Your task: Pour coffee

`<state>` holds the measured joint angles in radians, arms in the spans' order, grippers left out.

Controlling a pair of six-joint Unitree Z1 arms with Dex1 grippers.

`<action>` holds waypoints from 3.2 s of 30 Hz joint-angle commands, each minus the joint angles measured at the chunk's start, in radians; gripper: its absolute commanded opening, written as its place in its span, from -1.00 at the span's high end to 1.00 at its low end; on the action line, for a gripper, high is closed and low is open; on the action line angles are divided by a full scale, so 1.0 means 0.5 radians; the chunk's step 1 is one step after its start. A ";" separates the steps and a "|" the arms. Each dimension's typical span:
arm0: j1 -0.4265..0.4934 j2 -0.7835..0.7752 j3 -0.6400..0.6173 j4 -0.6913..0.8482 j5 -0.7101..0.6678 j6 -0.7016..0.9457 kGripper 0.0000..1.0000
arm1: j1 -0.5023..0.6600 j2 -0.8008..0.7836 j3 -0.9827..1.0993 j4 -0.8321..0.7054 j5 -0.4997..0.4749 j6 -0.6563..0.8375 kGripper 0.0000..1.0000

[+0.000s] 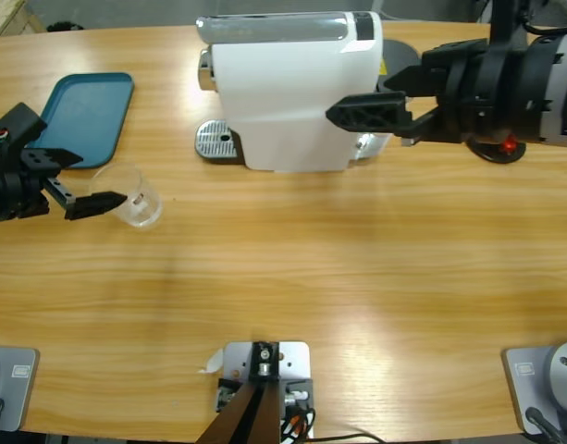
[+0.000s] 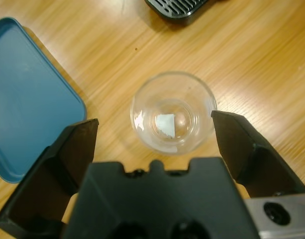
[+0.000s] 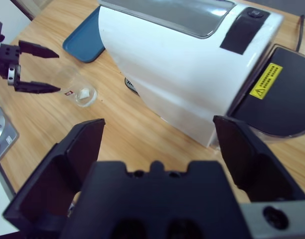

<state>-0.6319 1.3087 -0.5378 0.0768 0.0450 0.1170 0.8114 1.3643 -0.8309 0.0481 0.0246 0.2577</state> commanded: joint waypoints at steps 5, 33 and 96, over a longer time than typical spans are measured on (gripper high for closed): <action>-0.143 0.027 0.220 -0.223 -0.108 -0.090 -1.00 | -0.067 0.194 0.085 -0.095 0.050 0.037 -1.00; -0.132 0.368 0.312 -0.656 0.098 -0.128 0.22 | -0.123 0.257 0.211 -0.219 0.150 0.077 -1.00; 0.343 1.271 -1.062 -0.098 -1.038 1.185 1.00 | -0.436 0.131 0.240 -0.178 0.164 -0.039 -1.00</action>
<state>-0.4495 1.8837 -1.0567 0.0249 -0.4733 0.7192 0.6275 1.5221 -0.7377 -0.0732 0.1405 0.2747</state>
